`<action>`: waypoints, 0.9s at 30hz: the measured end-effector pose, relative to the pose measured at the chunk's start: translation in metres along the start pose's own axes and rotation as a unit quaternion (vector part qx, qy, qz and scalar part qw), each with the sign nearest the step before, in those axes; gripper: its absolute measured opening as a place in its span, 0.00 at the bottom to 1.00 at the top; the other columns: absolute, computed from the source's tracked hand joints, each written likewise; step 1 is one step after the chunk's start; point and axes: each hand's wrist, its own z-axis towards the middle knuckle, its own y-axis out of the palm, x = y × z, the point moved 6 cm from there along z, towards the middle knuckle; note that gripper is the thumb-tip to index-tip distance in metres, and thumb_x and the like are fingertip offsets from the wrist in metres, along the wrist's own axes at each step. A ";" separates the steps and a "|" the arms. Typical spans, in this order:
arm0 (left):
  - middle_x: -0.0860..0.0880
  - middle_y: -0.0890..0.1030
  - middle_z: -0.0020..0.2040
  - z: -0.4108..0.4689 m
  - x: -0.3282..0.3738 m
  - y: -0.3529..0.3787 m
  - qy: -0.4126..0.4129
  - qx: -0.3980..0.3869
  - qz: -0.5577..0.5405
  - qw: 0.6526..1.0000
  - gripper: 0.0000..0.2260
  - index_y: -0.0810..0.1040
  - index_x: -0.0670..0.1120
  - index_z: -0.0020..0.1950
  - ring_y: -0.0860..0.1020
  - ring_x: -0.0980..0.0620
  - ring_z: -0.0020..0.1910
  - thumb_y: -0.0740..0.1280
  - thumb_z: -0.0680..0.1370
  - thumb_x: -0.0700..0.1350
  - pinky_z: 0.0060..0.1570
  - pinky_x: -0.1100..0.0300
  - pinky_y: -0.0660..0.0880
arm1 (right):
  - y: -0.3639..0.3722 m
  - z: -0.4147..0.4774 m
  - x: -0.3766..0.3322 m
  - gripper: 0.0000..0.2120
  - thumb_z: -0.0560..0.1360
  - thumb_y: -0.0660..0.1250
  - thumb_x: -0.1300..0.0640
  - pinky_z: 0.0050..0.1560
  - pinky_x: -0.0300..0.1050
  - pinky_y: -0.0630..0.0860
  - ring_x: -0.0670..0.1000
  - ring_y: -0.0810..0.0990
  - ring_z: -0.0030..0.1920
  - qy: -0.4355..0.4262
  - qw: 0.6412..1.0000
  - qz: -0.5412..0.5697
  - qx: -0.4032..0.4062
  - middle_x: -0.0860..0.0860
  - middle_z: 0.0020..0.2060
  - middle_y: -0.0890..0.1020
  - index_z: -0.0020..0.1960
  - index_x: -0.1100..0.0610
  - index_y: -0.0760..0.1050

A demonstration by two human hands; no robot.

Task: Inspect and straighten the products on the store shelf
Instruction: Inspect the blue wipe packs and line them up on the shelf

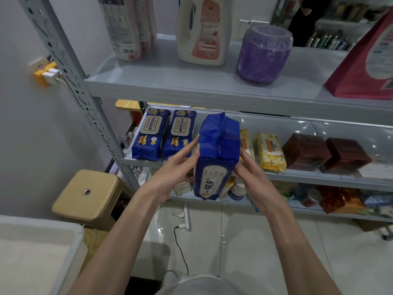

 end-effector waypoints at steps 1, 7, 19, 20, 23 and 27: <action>0.61 0.85 0.56 0.000 -0.001 -0.002 0.001 0.004 0.000 1.000 0.22 0.64 0.69 0.76 0.84 0.58 0.55 0.60 0.82 0.61 0.53 0.55 0.81 | 0.002 0.000 -0.005 0.32 0.74 0.68 0.40 0.66 0.47 0.75 0.45 0.72 0.74 -0.015 1.000 -0.008 0.012 0.41 0.74 0.74 0.77 0.35 0.65; 0.58 0.77 0.71 -0.005 -0.006 0.003 -0.028 -0.005 0.001 1.000 0.22 0.64 0.69 0.76 0.75 0.51 0.71 0.58 0.81 0.67 0.72 0.42 0.69 | 0.011 -0.002 -0.018 0.29 0.72 0.67 0.42 0.54 0.36 0.80 0.35 0.76 0.63 -0.058 0.994 0.006 0.087 0.34 0.64 0.78 0.73 0.39 0.69; 0.46 0.83 0.60 -0.005 -0.022 0.007 0.032 0.041 -0.025 0.998 0.36 0.65 0.57 0.78 0.85 0.51 0.55 0.75 0.71 0.52 0.46 0.58 0.83 | 0.017 -0.006 0.003 0.36 0.69 0.66 0.31 0.57 0.50 0.82 0.48 0.85 0.58 0.043 0.996 -0.001 0.076 0.47 0.58 0.85 0.73 0.46 0.73; 0.47 0.84 0.58 -0.005 -0.024 0.007 0.021 0.049 -0.043 0.998 0.34 0.67 0.56 0.77 0.85 0.51 0.54 0.73 0.72 0.53 0.44 0.60 0.83 | 0.016 -0.006 0.006 0.39 0.68 0.70 0.33 0.60 0.53 0.82 0.49 0.84 0.61 0.042 0.998 -0.007 0.051 0.47 0.61 0.84 0.76 0.43 0.69; 0.49 0.86 0.54 -0.005 -0.022 0.011 -0.012 0.065 -0.063 0.996 0.27 0.70 0.55 0.73 0.86 0.52 0.50 0.70 0.75 0.57 0.40 0.62 0.82 | 0.019 -0.012 0.013 0.40 0.69 0.76 0.45 0.57 0.55 0.83 0.52 0.85 0.60 0.048 0.998 0.029 -0.004 0.49 0.62 0.83 0.77 0.39 0.64; 0.51 0.87 0.49 -0.005 -0.021 0.015 -0.041 0.070 -0.054 0.995 0.29 0.65 0.53 0.70 0.87 0.53 0.46 0.70 0.74 0.60 0.40 0.60 0.81 | 0.017 -0.014 0.023 0.38 0.68 0.77 0.42 0.54 0.54 0.83 0.53 0.87 0.54 0.079 0.992 0.083 0.060 0.51 0.56 0.86 0.74 0.44 0.67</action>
